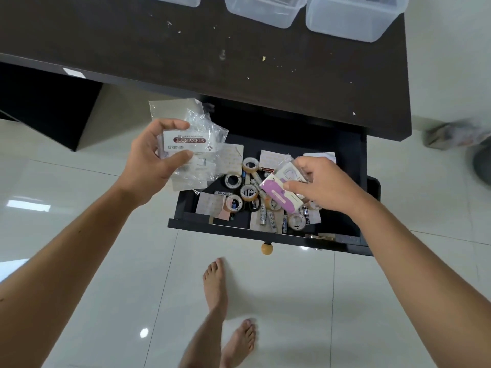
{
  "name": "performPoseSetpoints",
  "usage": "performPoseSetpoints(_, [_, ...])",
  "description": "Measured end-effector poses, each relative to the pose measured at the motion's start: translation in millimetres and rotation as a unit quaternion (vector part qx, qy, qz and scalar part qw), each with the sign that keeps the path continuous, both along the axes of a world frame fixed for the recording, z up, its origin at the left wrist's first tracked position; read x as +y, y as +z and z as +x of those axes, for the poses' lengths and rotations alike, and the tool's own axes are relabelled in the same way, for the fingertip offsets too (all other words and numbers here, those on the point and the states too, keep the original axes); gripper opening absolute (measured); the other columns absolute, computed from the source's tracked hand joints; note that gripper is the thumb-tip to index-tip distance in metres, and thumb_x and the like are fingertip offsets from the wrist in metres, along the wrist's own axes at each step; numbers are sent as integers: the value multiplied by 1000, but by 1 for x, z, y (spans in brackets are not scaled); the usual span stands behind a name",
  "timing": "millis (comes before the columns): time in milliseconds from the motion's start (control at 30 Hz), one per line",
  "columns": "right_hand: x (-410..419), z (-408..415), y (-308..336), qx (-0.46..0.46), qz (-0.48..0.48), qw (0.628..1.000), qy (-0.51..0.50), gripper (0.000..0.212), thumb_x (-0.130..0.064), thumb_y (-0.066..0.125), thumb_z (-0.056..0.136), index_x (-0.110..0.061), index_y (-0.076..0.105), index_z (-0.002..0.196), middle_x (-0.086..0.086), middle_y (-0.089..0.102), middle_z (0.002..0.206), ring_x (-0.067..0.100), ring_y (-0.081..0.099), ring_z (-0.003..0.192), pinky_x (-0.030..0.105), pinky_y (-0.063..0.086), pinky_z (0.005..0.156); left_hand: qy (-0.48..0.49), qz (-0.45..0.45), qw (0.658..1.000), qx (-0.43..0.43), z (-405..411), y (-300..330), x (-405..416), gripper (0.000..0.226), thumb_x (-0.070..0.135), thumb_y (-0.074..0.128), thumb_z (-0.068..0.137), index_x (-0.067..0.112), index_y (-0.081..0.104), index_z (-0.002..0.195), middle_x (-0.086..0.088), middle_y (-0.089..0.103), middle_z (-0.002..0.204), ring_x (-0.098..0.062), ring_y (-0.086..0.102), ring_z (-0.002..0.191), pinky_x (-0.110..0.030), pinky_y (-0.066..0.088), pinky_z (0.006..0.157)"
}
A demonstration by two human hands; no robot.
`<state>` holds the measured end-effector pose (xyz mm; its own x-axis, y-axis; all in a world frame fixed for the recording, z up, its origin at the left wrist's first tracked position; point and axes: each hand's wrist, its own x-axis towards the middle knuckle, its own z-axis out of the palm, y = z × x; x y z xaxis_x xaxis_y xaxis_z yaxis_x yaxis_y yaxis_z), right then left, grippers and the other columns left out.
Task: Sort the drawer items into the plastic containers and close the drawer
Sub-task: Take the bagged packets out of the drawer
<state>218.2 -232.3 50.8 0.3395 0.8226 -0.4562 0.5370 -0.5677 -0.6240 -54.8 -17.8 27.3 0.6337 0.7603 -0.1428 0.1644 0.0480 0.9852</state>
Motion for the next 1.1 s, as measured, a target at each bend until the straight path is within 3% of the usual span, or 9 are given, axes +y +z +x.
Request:
performPoseSetpoints(100, [10,-11,1,55,38,997,-46,22,-34,83,92,-31,71,111,-2,81,102,17,78,93,46,64,85,-3,-9,1000,-5,-3,2,0,45,-8,72,93,25,62,120,-4,73,109,-25,73,97,-37,67,80])
performPoseSetpoints(333, [30,-25,24,216,142,957,-129,32,-19,85,89,-20,74,119,-3,82,111,18,79,106,42,63,93,-78,-28,996,-14,27,15,-23,44,3,75,94,21,59,131,-1,75,117,-21,74,110,-39,65,89])
performPoseSetpoints(500, [28,-8,34,196,178,948,-176,35,-22,91,84,-17,71,113,1,82,111,24,80,102,43,64,80,-138,5,990,-40,65,31,-39,50,21,82,88,18,59,132,-9,67,130,-30,67,124,-55,59,100])
performPoseSetpoints(633, [17,5,40,118,205,951,-198,44,-24,94,80,-16,65,112,-2,81,103,14,80,92,37,65,81,-138,1,989,-45,96,41,-51,54,21,87,83,12,60,128,-1,69,121,-21,71,114,-46,61,97])
performPoseSetpoints(733, [7,15,42,97,215,945,-228,64,-24,97,76,-17,53,122,-2,80,104,12,79,89,33,66,79,-126,3,991,-54,119,40,-59,51,19,91,81,13,63,123,-7,70,119,-30,71,111,-56,57,102])
performPoseSetpoints(867, [-11,34,39,-24,219,943,-248,100,-48,99,66,-32,39,144,2,59,119,17,68,105,34,62,87,-134,0,989,-61,148,39,-67,42,21,90,82,21,66,116,-9,70,118,-41,66,115,-68,49,105])
performPoseSetpoints(967, [-21,48,45,-45,207,946,-244,116,-48,98,69,-38,26,160,-4,39,144,7,51,127,21,54,97,-158,-8,986,-56,168,44,-73,40,16,90,83,19,66,115,-7,70,114,-33,69,107,-60,56,99])
performPoseSetpoints(1033, [-31,62,51,20,203,949,-242,118,-41,97,73,-41,22,165,-10,41,155,3,51,136,30,54,107,-180,-22,982,-57,185,50,-79,38,6,87,85,14,64,115,-5,69,110,-21,70,97,-43,62,88])
performPoseSetpoints(1100, [-44,77,57,63,210,945,-243,109,-30,95,79,-41,28,164,-15,54,149,2,58,133,37,59,105,-215,-23,974,-62,206,54,-87,37,2,84,86,12,63,115,-11,68,111,-23,69,95,-40,63,84])
